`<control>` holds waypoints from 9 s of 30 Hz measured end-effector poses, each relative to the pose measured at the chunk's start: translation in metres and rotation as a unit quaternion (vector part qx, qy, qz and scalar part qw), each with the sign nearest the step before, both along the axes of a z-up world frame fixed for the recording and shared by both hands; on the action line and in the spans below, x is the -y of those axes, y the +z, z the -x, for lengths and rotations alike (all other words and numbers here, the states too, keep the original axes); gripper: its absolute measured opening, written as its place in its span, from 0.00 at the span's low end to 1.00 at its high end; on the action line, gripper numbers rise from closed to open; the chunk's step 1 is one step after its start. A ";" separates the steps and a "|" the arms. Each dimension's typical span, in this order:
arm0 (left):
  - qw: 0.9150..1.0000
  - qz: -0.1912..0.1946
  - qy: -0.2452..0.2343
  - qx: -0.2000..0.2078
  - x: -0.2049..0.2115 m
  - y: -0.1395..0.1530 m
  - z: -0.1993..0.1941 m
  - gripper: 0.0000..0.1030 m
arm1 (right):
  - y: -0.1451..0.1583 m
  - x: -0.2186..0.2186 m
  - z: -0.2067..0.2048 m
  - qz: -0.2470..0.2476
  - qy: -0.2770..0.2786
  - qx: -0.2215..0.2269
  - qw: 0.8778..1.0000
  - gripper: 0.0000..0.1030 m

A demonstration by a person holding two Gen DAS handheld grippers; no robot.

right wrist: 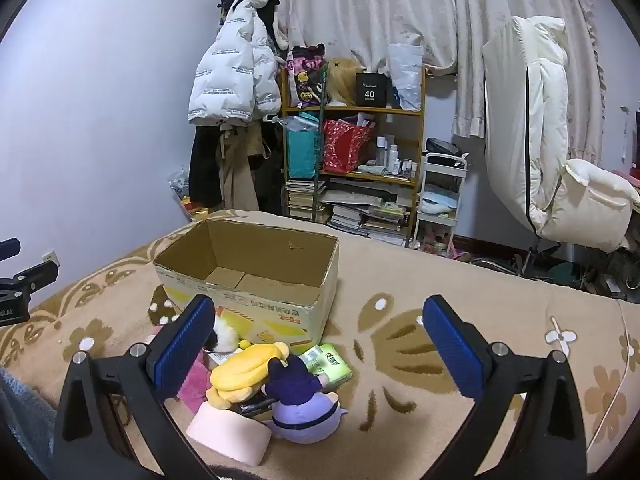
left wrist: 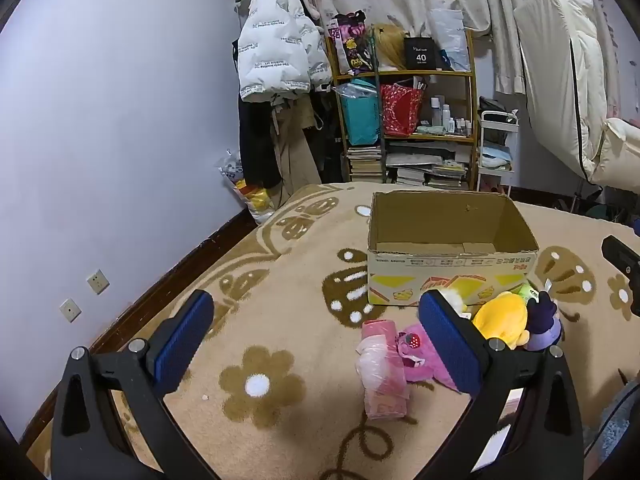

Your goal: Organize soft objects

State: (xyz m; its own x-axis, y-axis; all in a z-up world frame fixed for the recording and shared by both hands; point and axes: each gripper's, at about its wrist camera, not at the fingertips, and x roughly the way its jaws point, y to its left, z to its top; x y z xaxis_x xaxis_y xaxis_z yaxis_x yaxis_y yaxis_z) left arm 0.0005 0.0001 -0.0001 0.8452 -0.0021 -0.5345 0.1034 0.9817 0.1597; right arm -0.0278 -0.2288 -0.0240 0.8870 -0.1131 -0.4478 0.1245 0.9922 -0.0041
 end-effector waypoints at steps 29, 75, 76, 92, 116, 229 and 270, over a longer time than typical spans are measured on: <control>1.000 -0.005 0.000 0.007 0.000 0.000 0.000 0.99 | 0.000 0.000 0.000 0.000 0.001 0.002 1.000 1.00; 1.000 -0.008 0.000 0.006 -0.002 0.001 0.002 0.99 | 0.000 0.001 -0.001 0.002 0.001 0.002 1.000 1.00; 1.000 -0.008 0.000 0.006 -0.002 0.001 0.002 0.99 | 0.000 0.001 -0.001 0.002 0.001 0.002 1.000 1.00; 1.000 -0.009 -0.001 0.004 0.000 -0.004 0.003 0.99 | -0.002 0.000 -0.003 0.002 0.001 0.001 1.000 1.00; 0.994 -0.045 -0.024 -0.099 0.024 -0.045 -0.028 0.99 | -0.023 0.006 -0.024 -0.023 0.001 -0.058 0.998 1.00; 0.994 0.058 -0.018 -0.089 0.008 -0.046 -0.046 0.16 | -0.015 0.016 -0.040 -0.102 0.046 -0.010 0.994 0.67; 0.996 0.016 -0.087 0.027 0.057 -0.011 -0.116 0.16 | 0.012 0.011 -0.130 -0.024 0.116 0.055 0.991 0.67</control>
State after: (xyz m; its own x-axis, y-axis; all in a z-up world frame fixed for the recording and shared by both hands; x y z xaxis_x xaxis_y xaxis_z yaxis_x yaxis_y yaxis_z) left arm 0.1164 -0.0568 -0.0108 0.8585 -0.1664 -0.4851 0.2637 0.9545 0.1391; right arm 0.1025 -0.2400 -0.0120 0.9308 0.1184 -0.3460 -0.1096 0.9930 0.0448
